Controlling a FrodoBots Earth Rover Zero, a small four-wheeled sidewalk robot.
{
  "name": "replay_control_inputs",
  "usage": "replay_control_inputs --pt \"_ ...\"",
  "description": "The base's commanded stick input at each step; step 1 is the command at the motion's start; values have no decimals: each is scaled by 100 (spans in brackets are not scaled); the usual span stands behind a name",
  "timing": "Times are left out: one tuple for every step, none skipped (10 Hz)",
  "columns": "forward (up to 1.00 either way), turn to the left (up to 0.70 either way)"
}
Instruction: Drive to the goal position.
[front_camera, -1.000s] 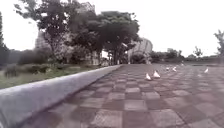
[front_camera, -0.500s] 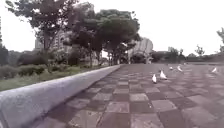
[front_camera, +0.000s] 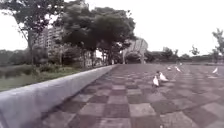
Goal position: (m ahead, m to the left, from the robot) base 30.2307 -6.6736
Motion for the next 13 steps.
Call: replay_control_inputs --pt "100 0" --pt "100 0" --pt "100 0" --pt "100 0" --pt "100 -15" --pt "100 -40" --pt "100 -40" --pt "100 -21" --pt "100 0" --pt "100 0" --pt "100 0" --pt "100 0" --pt "100 -4"
